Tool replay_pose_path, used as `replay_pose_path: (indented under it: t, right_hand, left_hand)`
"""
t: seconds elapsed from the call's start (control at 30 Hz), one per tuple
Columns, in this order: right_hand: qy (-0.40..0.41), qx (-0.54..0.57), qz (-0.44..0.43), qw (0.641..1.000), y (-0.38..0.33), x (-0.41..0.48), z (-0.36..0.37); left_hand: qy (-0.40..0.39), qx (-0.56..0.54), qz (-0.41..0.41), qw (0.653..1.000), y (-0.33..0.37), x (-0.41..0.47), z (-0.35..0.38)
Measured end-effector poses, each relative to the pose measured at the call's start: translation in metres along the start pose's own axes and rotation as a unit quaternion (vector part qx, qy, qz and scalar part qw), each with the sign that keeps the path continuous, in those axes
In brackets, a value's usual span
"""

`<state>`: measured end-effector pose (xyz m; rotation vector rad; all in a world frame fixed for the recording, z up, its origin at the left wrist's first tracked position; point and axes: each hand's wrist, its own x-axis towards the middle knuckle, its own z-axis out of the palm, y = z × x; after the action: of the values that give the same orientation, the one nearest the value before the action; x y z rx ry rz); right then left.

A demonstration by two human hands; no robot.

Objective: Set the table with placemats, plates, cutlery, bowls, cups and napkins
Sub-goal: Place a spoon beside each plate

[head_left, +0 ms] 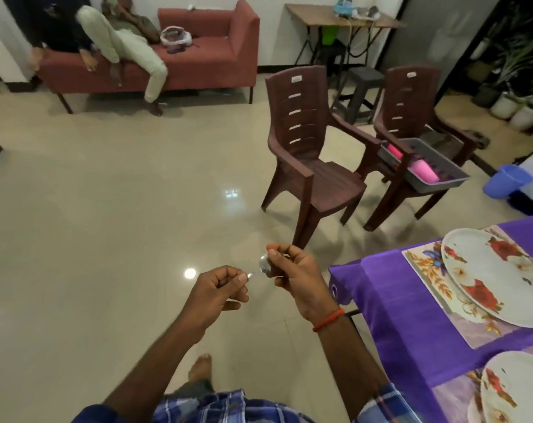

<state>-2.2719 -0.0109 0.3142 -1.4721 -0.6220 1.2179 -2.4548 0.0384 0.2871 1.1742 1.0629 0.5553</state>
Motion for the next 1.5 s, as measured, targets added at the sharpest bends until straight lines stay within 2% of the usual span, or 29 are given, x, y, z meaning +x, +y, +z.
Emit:
replay_pose_path:
  t: [0.27,0.57,0.93,1.13,1.3,1.4,1.5]
  right_hand:
    - [0.103,0.052,-0.017,0.993,-0.027,0.063,0.028]
    - [0.218,0.101,-0.012,0.971,-0.042,0.109,-0.010]
    - [0.298,0.200,-0.038,0.933,-0.077,0.200,-0.106]
    - [0.356,0.177,-0.070,0.915,-0.091,0.223,-0.159]
    - [0.389,0.177,-0.071,0.901,-0.083,0.223,-0.186]
    - [0.415,0.214,-0.072,0.881,-0.081,0.224,-0.202]
    - [0.460,0.263,-0.073,0.845,-0.081,0.228,-0.221]
  left_hand:
    - [-0.088,0.028,0.009,0.996,0.053,0.098,-0.034]
    - [-0.171,0.034,-0.018,0.984,0.082,0.176,-0.003]
    - [-0.267,0.076,0.000,0.961,0.135,0.304,0.091]
    - [-0.295,0.071,0.008,0.953,0.147,0.351,0.153]
    - [-0.336,0.108,0.008,0.936,0.150,0.376,0.190]
    - [-0.376,0.125,-0.002,0.918,0.151,0.392,0.216]
    - [-0.420,0.149,-0.015,0.895,0.153,0.408,0.244]
